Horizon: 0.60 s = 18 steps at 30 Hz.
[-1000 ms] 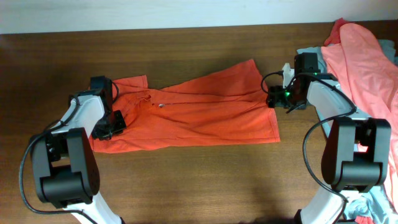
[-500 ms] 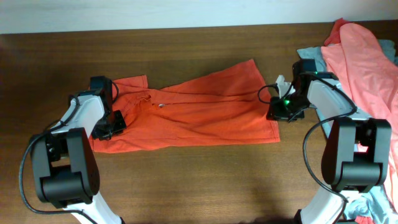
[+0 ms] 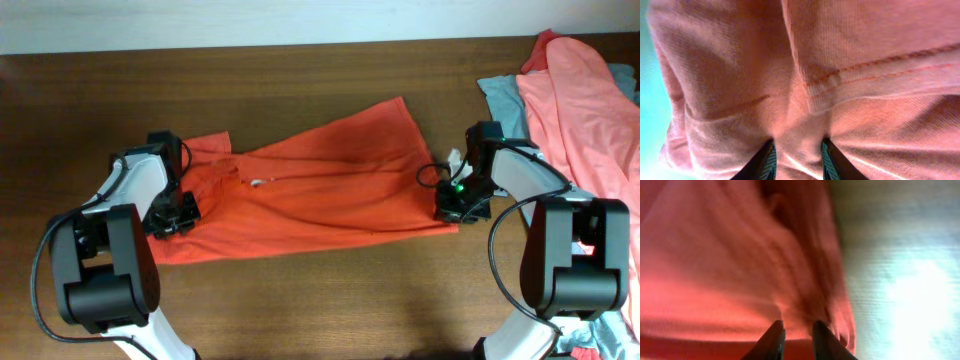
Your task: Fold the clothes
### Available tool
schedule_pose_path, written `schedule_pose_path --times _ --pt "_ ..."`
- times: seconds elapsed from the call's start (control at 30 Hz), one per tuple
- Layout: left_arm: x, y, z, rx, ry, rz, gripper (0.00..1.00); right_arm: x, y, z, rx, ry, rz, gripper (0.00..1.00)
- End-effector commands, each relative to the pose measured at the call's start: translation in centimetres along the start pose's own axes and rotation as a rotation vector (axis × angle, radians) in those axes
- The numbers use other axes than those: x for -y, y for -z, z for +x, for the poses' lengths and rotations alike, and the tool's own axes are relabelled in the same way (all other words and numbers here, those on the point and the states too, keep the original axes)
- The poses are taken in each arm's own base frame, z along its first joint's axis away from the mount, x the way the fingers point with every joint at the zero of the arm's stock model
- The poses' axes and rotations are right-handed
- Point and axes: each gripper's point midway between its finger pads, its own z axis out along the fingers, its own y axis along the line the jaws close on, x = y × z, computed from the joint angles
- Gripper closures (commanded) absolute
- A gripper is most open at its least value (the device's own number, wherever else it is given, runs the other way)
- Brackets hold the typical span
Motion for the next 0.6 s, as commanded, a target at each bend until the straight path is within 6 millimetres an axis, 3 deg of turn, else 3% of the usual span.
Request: schedule_pose_path --times 0.0,0.3,0.4,0.57 --pt "-1.4 -3.1 3.3 -0.153 -0.034 -0.086 0.69 6.8 -3.4 5.4 -0.19 -0.156 0.279 0.75" --pt "-1.3 -2.9 4.1 -0.186 -0.051 -0.08 0.71 9.1 -4.3 9.5 -0.281 -0.311 0.279 0.81" --pt "-0.4 -3.0 3.3 -0.142 -0.118 -0.069 0.78 9.6 -4.2 9.7 -0.283 -0.341 0.266 0.82" --pt "2.2 -2.7 2.1 -0.058 -0.273 -0.061 0.78 9.6 -4.3 9.5 -0.273 -0.35 0.254 0.82"
